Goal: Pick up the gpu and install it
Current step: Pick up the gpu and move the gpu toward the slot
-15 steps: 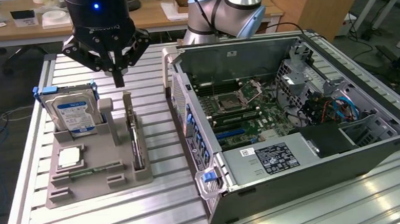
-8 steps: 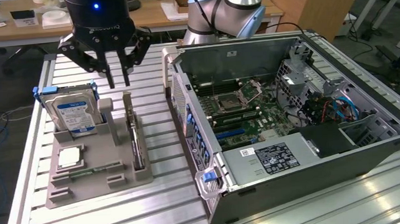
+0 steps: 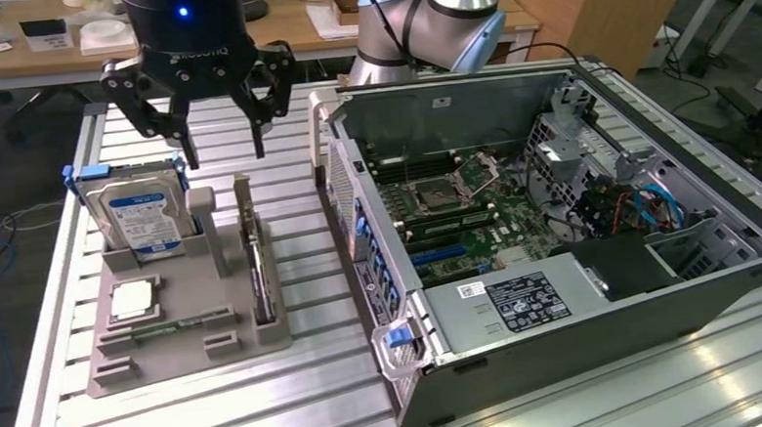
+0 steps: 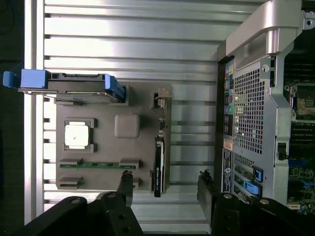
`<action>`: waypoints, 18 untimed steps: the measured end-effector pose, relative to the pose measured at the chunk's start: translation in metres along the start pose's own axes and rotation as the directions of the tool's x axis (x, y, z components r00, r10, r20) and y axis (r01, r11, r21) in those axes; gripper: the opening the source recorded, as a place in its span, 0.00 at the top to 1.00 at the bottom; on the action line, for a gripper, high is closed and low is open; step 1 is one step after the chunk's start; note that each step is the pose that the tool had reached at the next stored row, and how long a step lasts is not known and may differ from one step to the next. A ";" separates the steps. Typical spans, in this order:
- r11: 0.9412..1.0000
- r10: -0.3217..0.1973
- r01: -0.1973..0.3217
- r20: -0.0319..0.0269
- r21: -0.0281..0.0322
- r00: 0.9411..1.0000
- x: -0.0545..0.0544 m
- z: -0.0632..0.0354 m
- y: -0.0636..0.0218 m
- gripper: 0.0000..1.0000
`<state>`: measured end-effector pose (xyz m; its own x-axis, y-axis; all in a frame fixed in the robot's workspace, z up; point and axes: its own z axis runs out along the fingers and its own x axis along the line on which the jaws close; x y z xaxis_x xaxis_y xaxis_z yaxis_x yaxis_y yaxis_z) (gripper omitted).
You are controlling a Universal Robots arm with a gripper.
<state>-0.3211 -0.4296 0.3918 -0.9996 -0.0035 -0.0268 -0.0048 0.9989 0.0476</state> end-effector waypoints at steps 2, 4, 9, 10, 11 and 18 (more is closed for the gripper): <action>1.000 -0.001 0.001 0.000 0.000 1.000 0.000 0.0014 0.0000 0.35; 1.000 -0.007 0.007 -0.002 0.000 1.000 0.000 0.0047 -0.0001 0.35; 0.999 -0.049 0.049 -0.013 0.000 0.999 0.000 0.0126 -0.0007 0.35; 0.998 -0.065 0.065 -0.015 0.000 0.998 0.000 0.0141 -0.0008 0.35; 0.997 -0.078 0.078 -0.017 -0.001 0.997 0.000 0.0154 -0.0010 0.35; 0.997 -0.078 0.078 -0.018 -0.001 0.997 0.000 0.0247 -0.0029 0.35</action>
<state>-0.3208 -0.4314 0.3670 -0.9965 -0.0825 -0.0130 -0.0830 0.9955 0.0463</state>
